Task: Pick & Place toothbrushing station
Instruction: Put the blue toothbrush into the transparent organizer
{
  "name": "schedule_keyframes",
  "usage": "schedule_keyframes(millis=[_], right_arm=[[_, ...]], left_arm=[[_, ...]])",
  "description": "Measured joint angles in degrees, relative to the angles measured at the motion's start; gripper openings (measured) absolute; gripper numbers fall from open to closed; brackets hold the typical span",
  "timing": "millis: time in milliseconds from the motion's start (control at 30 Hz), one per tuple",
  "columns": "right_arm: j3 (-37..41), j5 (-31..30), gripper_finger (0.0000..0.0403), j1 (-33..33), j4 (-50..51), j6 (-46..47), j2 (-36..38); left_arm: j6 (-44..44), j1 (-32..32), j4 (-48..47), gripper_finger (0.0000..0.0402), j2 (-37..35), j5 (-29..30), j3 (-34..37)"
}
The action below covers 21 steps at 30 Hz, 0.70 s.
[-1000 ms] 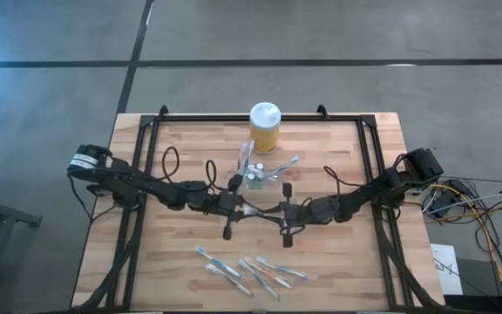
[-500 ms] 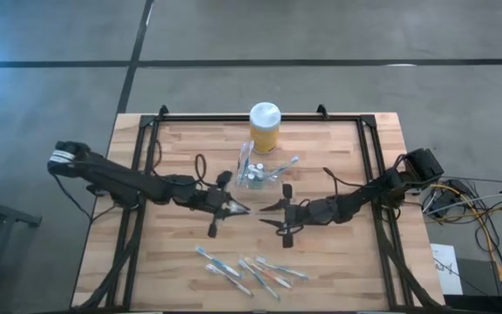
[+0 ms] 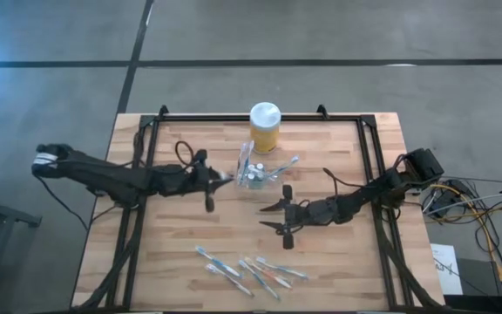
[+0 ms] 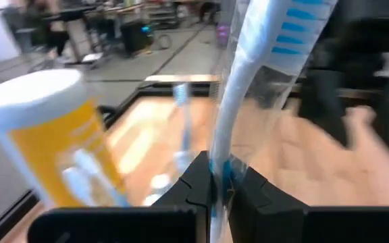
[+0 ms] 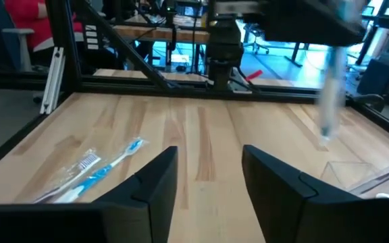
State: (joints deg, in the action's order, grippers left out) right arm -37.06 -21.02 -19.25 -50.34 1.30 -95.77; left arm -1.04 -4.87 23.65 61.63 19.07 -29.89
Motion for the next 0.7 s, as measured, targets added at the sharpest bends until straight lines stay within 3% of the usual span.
schedule_keyframes(millis=[300,700], right_arm=[[-0.7,0.0,0.0146,0.0,0.2,-1.2,0.0],[-0.9,0.0,0.0143,0.0,0.7,-2.5,0.0]], left_arm=[[6.6,10.6,7.7,0.0022,6.5,-6.6,2.0],[11.0,13.1,13.8,0.0022,20.4,-7.1,1.1]])
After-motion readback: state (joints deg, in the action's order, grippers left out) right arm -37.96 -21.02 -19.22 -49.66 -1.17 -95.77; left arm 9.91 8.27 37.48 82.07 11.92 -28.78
